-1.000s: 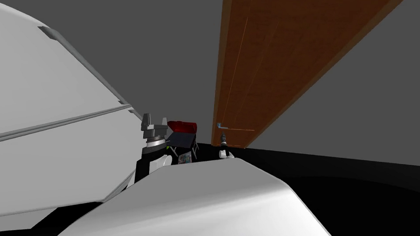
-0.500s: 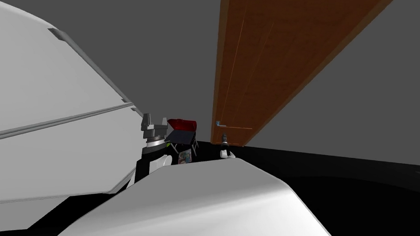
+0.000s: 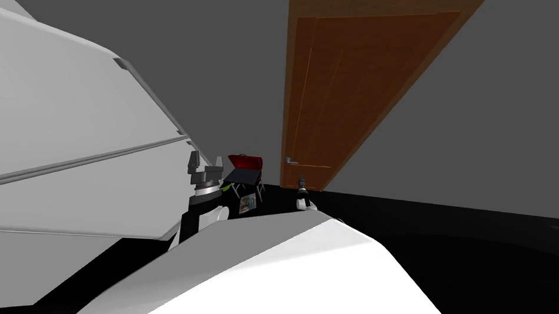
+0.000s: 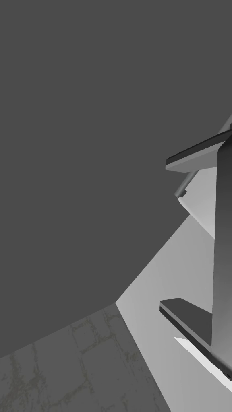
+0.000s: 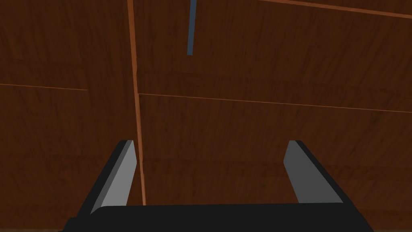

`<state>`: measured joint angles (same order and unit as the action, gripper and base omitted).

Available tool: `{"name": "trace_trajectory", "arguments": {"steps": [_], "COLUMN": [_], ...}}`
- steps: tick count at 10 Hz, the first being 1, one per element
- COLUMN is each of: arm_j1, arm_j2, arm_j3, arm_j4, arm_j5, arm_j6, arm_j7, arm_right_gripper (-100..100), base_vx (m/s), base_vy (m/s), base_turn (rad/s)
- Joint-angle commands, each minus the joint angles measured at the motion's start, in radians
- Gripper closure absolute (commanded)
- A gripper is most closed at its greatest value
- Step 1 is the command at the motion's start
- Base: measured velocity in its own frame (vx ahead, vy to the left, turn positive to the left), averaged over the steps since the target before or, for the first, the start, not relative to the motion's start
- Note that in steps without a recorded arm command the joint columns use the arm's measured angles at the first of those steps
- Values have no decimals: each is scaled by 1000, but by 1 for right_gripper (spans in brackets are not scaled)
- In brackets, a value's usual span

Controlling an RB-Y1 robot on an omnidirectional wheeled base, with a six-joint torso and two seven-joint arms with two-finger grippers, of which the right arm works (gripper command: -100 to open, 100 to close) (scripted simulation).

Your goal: Pull the door open

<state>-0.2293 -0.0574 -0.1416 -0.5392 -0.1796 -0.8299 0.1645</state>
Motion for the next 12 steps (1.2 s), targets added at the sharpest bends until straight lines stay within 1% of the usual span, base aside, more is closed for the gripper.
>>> {"name": "trace_trajectory", "arguments": {"steps": [1, 7, 10, 12], "arm_j1": [-1, 0, 0, 1], "arm_j2": [-19, -94, -122, -139], "arm_j3": [0, -4, -6, -10], "arm_j4": [4, 7, 9, 10], "arm_j5": [-2, -14, -20, -27], "arm_j6": [-1, 5, 8, 10], "arm_j7": [1, 2, 3, 4], "arm_right_gripper": [-100, -100, -100, -100], "base_vx": [-203, -207, -190, -187], "base_vy": [-16, -17, -27, 16], "base_turn": [42, 43, 50, 60]}}
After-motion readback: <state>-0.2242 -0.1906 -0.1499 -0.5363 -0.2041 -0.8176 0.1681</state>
